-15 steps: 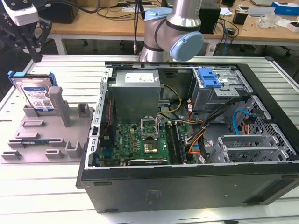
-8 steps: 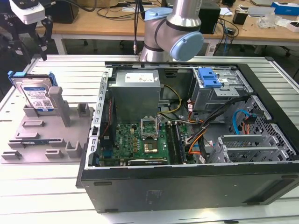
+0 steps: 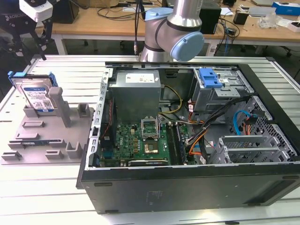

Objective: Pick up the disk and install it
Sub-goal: 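Pick up the disk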

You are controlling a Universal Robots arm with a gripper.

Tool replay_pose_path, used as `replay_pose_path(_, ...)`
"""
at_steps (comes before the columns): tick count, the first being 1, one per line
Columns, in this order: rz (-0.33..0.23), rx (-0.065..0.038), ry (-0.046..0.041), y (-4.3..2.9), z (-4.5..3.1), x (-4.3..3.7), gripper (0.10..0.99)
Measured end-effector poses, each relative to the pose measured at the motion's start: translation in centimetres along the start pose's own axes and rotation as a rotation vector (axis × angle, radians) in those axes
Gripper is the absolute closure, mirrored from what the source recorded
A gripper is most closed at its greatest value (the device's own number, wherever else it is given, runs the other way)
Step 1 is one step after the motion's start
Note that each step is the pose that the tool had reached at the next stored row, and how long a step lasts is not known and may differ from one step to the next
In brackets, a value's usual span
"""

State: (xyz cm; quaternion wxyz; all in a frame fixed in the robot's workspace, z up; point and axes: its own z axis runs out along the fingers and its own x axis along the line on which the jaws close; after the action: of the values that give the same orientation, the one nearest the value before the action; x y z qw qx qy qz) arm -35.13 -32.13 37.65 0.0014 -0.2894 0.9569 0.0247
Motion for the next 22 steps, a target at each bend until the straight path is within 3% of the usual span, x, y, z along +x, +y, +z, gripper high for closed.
replay_pose_path(5,-0.139,-0.002,0.0065,0.00,0.04,0.00,0.651)
replay_pose_path(6,-0.159,-0.003,0.0075,0.00,0.04,0.00,0.588)
replay_pose_path(13,-0.244,-0.004,0.0114,0.00,0.05,0.00,0.588)
replay_pose_path(22,-0.497,-0.008,0.0234,-0.01,0.09,0.00,0.588)
